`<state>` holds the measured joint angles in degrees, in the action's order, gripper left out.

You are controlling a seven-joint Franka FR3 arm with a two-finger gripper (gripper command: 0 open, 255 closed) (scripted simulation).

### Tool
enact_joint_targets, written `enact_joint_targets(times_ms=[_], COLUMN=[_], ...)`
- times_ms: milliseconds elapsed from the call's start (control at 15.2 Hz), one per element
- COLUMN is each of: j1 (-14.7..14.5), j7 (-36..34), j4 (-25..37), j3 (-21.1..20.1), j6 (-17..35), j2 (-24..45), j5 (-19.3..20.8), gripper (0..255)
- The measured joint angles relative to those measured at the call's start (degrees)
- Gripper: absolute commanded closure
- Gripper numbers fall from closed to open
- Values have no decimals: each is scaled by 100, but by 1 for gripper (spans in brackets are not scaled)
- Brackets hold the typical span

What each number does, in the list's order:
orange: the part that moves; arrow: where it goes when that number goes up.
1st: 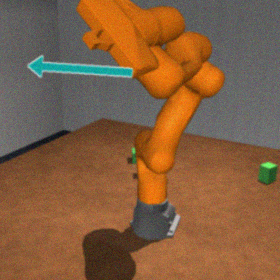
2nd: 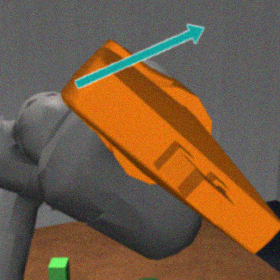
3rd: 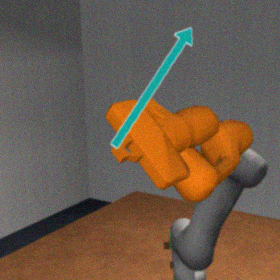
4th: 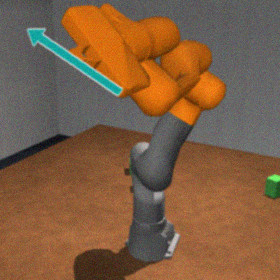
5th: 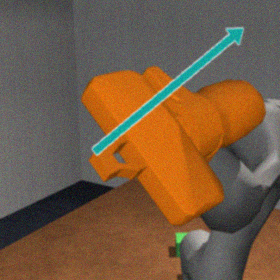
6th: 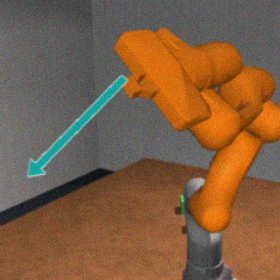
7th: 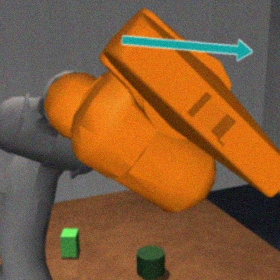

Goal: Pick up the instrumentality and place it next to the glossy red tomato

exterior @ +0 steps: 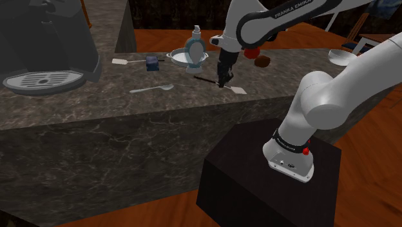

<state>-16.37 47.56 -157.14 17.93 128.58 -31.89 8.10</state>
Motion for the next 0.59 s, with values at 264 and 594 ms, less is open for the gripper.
enact_joint_targets(times_ms=[264, 594], j1=[6, 1], j7=[-20, -50], j4=[212, 490], j3=[-61, -137], j6=[-400, -864], j2=[-190, -377], j5=[-16, -48], gripper=[255, 255])
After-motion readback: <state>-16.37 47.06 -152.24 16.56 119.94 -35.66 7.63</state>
